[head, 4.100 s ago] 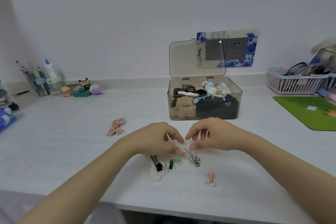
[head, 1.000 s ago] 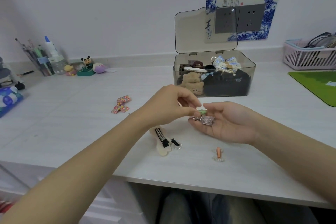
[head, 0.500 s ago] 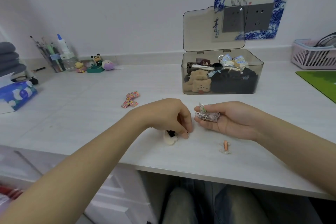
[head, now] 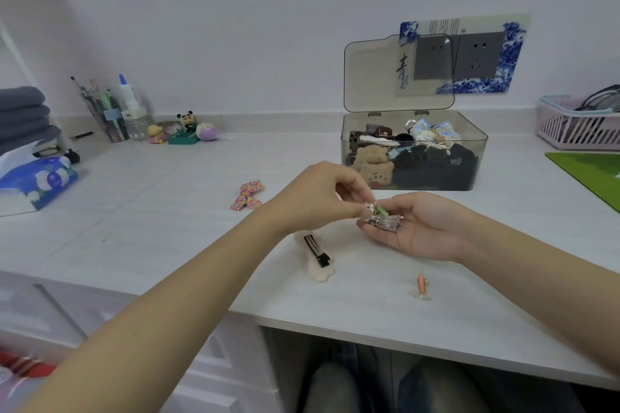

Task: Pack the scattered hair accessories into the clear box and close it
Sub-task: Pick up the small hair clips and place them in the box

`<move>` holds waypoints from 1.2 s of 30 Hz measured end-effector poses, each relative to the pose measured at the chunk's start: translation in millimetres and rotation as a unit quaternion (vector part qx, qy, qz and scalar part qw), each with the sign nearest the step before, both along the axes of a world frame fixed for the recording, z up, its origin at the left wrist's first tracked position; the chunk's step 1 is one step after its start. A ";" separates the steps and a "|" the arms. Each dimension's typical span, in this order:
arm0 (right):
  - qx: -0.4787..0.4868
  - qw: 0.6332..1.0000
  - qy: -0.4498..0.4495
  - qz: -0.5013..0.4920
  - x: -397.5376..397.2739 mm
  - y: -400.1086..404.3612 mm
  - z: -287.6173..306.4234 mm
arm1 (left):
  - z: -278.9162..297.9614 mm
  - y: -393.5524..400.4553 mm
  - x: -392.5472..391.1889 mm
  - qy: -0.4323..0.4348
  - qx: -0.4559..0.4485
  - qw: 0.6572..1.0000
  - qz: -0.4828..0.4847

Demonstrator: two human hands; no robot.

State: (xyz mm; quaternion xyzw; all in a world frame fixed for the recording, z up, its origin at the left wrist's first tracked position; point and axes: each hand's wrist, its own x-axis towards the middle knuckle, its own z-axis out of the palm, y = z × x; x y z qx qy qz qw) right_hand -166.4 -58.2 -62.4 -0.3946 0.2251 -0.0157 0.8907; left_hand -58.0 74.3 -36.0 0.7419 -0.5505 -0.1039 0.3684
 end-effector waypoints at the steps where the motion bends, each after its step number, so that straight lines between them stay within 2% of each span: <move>1: 0.014 1.000 -0.003 0.005 2.1 1.3 2.5 | 0.0 -3.3 -0.5 -0.008 -0.008 1.000 0.004; 7: 0.073 0.997 -0.034 -0.006 26.2 16.0 10.0 | 1.9 -9.4 10.3 -0.039 -0.026 0.999 0.028; 13: 0.054 0.998 0.005 -0.031 56.6 25.3 10.3 | 6.0 18.2 49.0 -0.054 -0.009 0.995 0.089; 17: 0.034 0.999 0.012 -0.032 73.3 31.2 9.9 | 6.0 35.8 76.3 -0.055 0.069 0.988 0.128; 21: 0.019 0.999 0.016 -0.029 88.8 33.4 6.3 | 0.7 50.8 95.4 -0.055 0.207 0.972 0.098; 23: 0.015 0.999 0.021 -0.025 92.9 32.9 5.2 | -6.0 52.8 97.8 -0.056 0.225 0.969 0.090; 26: 0.017 0.999 0.028 -0.028 97.9 32.2 3.3 | -15.5 51.9 100.7 -0.050 0.195 0.974 0.105; 32: 0.012 0.999 0.028 -0.027 98.6 27.4 -1.7 | -20.3 50.6 106.2 -0.013 0.168 0.983 0.076; 36: 0.001 0.999 0.027 -0.022 92.6 23.2 0.8 | -8.7 44.6 101.8 0.006 0.087 0.994 0.073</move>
